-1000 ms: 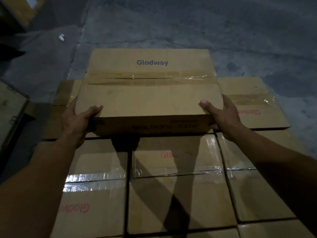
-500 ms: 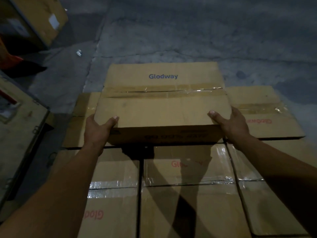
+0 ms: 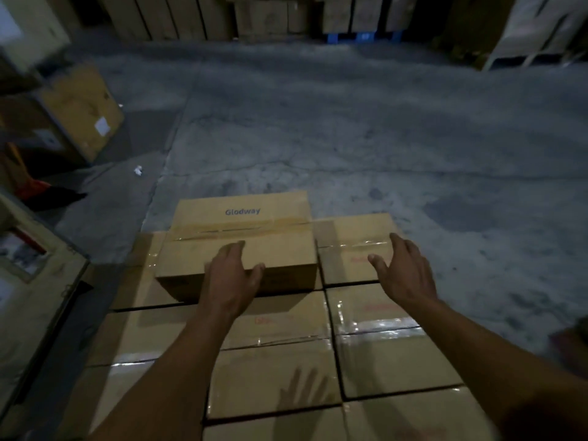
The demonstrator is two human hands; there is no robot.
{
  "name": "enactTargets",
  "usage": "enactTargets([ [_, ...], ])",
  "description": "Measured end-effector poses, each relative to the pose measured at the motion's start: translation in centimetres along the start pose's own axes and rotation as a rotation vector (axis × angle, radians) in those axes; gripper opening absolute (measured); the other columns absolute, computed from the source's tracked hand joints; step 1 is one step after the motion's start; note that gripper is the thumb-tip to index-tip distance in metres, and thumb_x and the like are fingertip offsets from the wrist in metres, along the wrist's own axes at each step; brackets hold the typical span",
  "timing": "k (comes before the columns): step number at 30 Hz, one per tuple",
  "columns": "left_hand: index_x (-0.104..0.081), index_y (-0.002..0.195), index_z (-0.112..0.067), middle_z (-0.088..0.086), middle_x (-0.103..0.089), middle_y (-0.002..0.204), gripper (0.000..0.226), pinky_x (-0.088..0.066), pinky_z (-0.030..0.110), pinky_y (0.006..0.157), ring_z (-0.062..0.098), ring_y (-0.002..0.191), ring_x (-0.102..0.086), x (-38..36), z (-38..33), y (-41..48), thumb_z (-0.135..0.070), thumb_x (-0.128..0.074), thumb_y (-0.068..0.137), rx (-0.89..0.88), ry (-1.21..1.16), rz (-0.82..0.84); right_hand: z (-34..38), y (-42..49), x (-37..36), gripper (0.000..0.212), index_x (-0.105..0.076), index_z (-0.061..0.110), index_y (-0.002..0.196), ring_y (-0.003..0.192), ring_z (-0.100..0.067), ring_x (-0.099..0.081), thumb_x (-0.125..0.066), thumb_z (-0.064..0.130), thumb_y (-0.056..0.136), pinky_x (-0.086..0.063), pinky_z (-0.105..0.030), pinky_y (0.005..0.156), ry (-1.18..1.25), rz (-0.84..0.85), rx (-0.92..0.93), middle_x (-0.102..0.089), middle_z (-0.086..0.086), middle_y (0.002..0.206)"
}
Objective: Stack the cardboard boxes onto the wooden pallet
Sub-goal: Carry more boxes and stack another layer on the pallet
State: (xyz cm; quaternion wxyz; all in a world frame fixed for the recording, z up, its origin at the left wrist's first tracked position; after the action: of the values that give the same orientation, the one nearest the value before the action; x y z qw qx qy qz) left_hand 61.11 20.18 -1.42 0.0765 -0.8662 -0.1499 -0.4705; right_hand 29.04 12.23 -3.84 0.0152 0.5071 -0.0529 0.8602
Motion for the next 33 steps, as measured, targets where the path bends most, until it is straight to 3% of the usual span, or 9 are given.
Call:
enactTargets([
  [9,-0.054,0.139,-0.005,0.017,-0.056,0.141,0.061,-0.040,0.038,0.105,0.033,0.128,-0.052,8.1,-25.7,-14.2,-0.042,-0.061,0.092,-0.334,-0.060,0.018,-7.7,-15.6,28.0,0.063,-0.036,0.012,0.151,0.137,-0.038,-0.040,-0.050,0.047,0.100,-0.035,-0.043,0.109,0.068,-0.221,-0.087,-0.041,-0.017,0.152],
  [15,-0.056,0.138,-0.007,0.015,-0.057,0.140,0.058,-0.041,0.040,0.104,0.034,0.128,-0.053,9.1,-39.5,-25.5,-0.042,-0.066,0.092,-0.577,-0.130,0.066,-17.7,-30.9,40.3,0.063,-0.037,0.016,0.150,0.133,-0.036,-0.044,-0.047,0.052,0.099,-0.040,-0.044,0.105,0.034,-0.412,-0.316,-0.043,-0.013,0.150],
  [24,-0.055,0.139,-0.012,0.010,-0.058,0.140,0.061,-0.045,0.042,0.102,0.029,0.127,-0.054,4.6,-56.7,-39.2,-0.048,-0.065,0.091,-0.875,-0.141,0.213,-32.7,-46.0,53.4,0.058,-0.046,0.018,0.141,0.121,-0.036,-0.054,-0.052,0.053,0.096,-0.048,-0.046,0.098,0.132,-0.665,-0.592,-0.055,-0.014,0.138],
  [33,-0.055,0.138,-0.007,0.016,-0.059,0.137,0.059,-0.045,0.040,0.094,0.033,0.123,-0.056,-6.8,-75.9,-49.0,-0.045,-0.063,0.093,-1.012,-0.208,0.351,-52.7,-56.7,66.1,0.056,-0.045,0.017,0.140,0.122,-0.036,-0.051,-0.054,0.051,0.096,-0.045,-0.052,0.099,0.160,-0.965,-0.820,-0.052,-0.015,0.136],
])
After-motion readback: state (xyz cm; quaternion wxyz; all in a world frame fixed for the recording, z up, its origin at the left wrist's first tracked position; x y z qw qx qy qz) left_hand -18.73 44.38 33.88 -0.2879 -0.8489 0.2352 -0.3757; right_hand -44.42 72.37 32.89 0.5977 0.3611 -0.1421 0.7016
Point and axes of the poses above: each hand's wrist, its own y-axis towards the middle knuckle, its own x-axis out of the back of the hand, z = x × y, the point moved 8 cm from there along y, towards the middle knuckle
